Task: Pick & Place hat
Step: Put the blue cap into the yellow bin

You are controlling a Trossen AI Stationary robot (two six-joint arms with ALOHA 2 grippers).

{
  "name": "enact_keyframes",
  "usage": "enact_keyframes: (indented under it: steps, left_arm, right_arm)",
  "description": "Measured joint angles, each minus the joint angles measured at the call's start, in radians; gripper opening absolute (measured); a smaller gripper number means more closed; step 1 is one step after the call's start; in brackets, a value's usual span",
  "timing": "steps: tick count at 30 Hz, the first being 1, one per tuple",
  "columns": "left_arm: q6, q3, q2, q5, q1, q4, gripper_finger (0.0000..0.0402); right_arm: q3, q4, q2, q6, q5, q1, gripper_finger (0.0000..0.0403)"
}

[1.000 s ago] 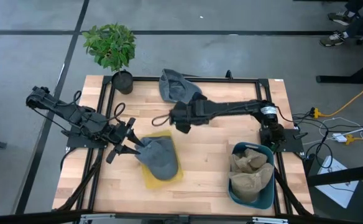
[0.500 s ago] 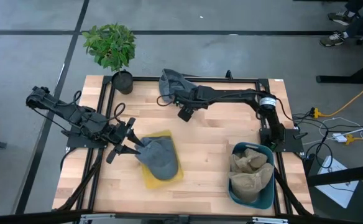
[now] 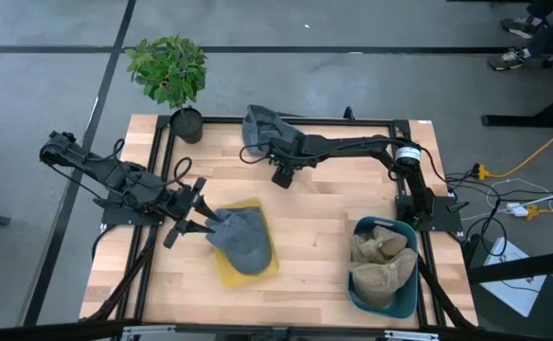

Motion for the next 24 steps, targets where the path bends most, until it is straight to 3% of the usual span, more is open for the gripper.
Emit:
enact_keyframes:
  steps: [7, 14, 19, 24]
  left_arm:
    - [-0.001, 0.000, 0.000, -0.048, 0.000, 0.002, 0.0145]
    - [-0.001, 0.000, 0.000, -0.047, 0.000, 0.003, 0.0145]
    - [-0.001, 0.000, 0.000, -0.047, 0.000, 0.003, 0.0145]
    - [-0.001, 0.000, 0.000, -0.045, 0.000, -0.011, 0.0145]
  right_arm:
    - [0.000, 0.060, 0.006, 0.016, 0.040, -0.015, 0.0204]
    - [0.000, 0.064, 0.051, 0.020, -0.033, -0.043, 0.0185]
    - [0.000, 0.066, 0.065, 0.024, 0.036, -0.044, 0.0174]
    - [0.000, 0.073, 0.066, 0.046, 0.043, -0.044, 0.0106]
